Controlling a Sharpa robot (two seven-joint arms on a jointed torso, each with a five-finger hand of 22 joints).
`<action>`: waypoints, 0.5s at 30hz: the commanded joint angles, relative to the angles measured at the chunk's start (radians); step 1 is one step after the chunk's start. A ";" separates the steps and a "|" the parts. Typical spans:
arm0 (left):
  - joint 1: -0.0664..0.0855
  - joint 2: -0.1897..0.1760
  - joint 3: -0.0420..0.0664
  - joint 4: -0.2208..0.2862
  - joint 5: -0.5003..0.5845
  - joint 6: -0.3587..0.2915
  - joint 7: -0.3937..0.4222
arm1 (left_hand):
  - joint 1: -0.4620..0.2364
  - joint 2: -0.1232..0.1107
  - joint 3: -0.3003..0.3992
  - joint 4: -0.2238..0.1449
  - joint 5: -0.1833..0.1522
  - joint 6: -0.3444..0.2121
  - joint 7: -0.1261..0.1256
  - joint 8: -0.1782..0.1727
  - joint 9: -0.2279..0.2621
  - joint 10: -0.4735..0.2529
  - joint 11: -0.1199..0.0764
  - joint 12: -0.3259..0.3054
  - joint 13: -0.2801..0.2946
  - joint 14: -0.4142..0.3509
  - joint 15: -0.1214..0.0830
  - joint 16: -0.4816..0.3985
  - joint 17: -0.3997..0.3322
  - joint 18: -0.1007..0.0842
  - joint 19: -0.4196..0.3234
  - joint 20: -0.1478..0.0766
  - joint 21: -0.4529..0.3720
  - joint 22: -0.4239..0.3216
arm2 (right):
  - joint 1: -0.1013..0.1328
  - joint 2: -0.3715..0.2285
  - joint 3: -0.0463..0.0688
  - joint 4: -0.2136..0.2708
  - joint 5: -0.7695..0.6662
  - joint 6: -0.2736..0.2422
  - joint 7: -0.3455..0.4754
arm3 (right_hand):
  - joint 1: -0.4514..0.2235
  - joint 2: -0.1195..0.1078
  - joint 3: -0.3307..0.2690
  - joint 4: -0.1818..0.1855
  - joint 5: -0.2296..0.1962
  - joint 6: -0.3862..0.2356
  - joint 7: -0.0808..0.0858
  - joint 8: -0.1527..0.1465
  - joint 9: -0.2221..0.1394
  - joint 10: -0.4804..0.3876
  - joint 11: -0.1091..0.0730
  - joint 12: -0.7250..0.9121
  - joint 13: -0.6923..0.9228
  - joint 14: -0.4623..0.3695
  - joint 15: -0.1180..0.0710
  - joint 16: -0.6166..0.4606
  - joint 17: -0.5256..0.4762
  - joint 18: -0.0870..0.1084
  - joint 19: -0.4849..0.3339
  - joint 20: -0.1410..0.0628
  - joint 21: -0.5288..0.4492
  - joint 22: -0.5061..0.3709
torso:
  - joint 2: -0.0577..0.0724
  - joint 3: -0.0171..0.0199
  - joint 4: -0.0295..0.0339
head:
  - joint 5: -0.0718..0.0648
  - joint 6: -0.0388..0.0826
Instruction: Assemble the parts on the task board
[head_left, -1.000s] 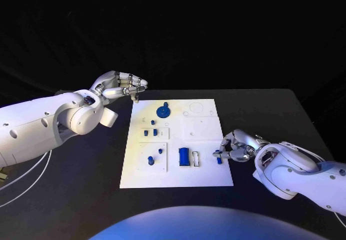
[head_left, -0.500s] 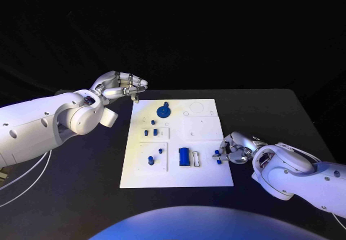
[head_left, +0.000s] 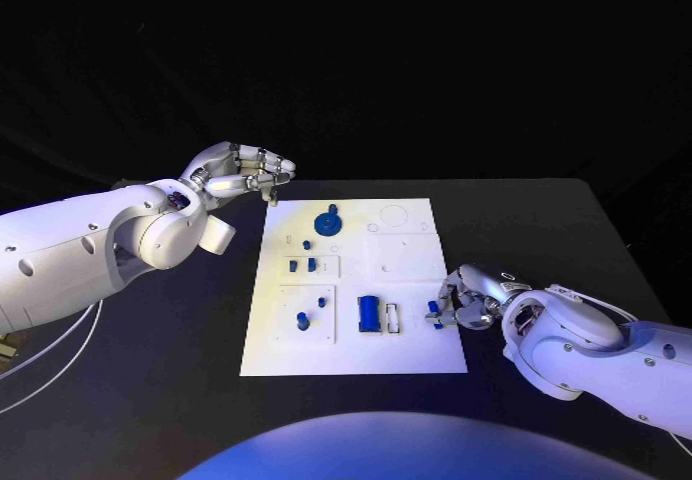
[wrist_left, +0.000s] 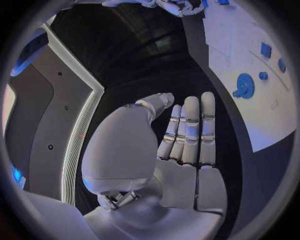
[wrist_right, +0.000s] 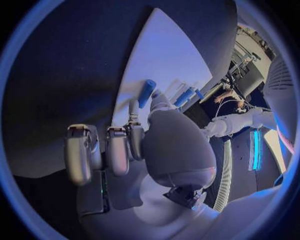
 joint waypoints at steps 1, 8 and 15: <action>0.000 0.001 0.001 0.003 0.003 0.016 0.003 | 0.000 0.009 0.005 -0.001 0.004 -0.008 0.000 0.004 -0.001 -0.007 0.000 0.006 -0.002 -0.009 0.000 0.006 -0.001 0.015 -0.008 0.002 0.004 0.002 | -0.012 0.002 -0.008 0.001 -0.038 0.078 -0.037 | -0.001 -0.013 -0.007 0.000 0.001 0.006 0.001 -0.006 0.002 0.001 -0.005 -0.003 0.091 0.063 0.000 -0.004 0.050 0.014 0.067 0.003 0.007 0.236 | -0.001 -0.0006 -0.0008 | 0.000 0.000; 0.000 -0.001 0.001 0.003 0.003 0.016 0.002 | 0.000 0.009 0.005 -0.001 0.004 -0.008 0.000 0.004 -0.001 -0.007 0.000 0.006 -0.002 -0.009 0.000 0.006 -0.001 0.015 -0.008 0.002 0.004 0.002 | -0.014 0.005 -0.009 0.004 -0.064 0.100 -0.052 | 0.027 -0.011 0.006 -0.002 0.001 0.009 -0.001 -0.008 0.006 0.002 -0.007 -0.004 0.091 0.064 -0.002 -0.003 0.056 0.012 0.069 0.001 0.012 0.237 | 0.000 -0.0008 -0.0003 | -0.002 0.000; 0.000 -0.002 0.001 0.004 0.003 0.016 0.002 | 0.000 0.009 0.005 -0.001 0.004 -0.008 0.000 0.004 -0.001 -0.007 0.000 0.006 -0.002 -0.009 0.000 0.006 -0.001 0.015 -0.008 0.002 0.004 0.002 | -0.014 0.009 -0.009 0.007 -0.082 0.095 -0.062 | 0.047 -0.007 0.014 -0.001 0.002 0.010 -0.001 -0.010 0.008 0.002 -0.008 -0.004 0.092 0.065 -0.003 -0.002 0.059 0.012 0.071 0.000 0.015 0.238 | 0.000 -0.0014 0.0004 | -0.003 0.000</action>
